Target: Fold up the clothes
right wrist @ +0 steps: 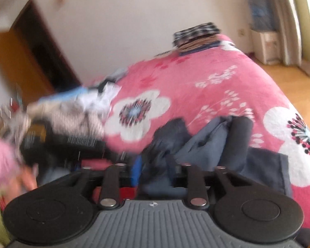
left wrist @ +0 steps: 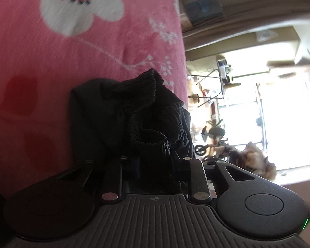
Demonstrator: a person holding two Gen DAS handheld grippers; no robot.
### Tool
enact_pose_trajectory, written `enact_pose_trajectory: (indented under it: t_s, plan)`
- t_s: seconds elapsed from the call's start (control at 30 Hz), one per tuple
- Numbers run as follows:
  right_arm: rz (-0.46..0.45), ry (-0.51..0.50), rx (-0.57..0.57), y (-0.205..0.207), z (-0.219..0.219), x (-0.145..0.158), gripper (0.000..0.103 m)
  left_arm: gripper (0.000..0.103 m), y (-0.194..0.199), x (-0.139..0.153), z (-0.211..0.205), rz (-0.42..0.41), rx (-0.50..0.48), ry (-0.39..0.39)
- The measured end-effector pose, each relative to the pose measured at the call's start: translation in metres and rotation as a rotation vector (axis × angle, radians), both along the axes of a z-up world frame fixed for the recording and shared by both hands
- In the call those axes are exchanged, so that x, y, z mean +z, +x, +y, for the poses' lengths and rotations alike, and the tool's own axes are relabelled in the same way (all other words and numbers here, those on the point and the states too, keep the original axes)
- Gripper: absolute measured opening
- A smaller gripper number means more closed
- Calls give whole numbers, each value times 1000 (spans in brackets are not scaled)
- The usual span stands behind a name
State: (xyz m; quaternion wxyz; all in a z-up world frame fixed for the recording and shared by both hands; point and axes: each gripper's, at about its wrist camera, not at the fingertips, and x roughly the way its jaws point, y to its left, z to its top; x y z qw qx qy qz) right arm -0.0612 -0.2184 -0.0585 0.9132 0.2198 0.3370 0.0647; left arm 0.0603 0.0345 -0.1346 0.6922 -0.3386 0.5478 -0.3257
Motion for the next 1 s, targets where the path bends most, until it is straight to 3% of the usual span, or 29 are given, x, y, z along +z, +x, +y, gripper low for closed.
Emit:
enact_pose_trajectory:
  t_s: [0.1,0.23,0.33,0.4,0.43,0.57,0.87,1.0]
  plan:
    - [47,79,-42,24,-17,-1,47,24,-6,7,-7,-87,-38,37]
    - [145,82,-22,56,-15,-12,66,24,-16,14,-16,-193,-92,84]
    - [215,42,22,71,-4,-26,66,24,-21,17,-19,-243,-119,104]
    - [255,10,24,76,-1,-35,58,24,-22,17,-22,-261,-129,113]
    - [267,8,22,77,-1,-39,46,24,-22,17,-21,-260,-130,113]
    - [263,74,-7,68,-13,-45,24,28,-20,14,-19,-237,-130,97]
    - [195,53,-94,62,-22,-34,12,30,-15,6,-6,-163,-53,62]
    - [147,33,-129,62,-26,-22,9,25,-14,5,1,-148,-18,66]
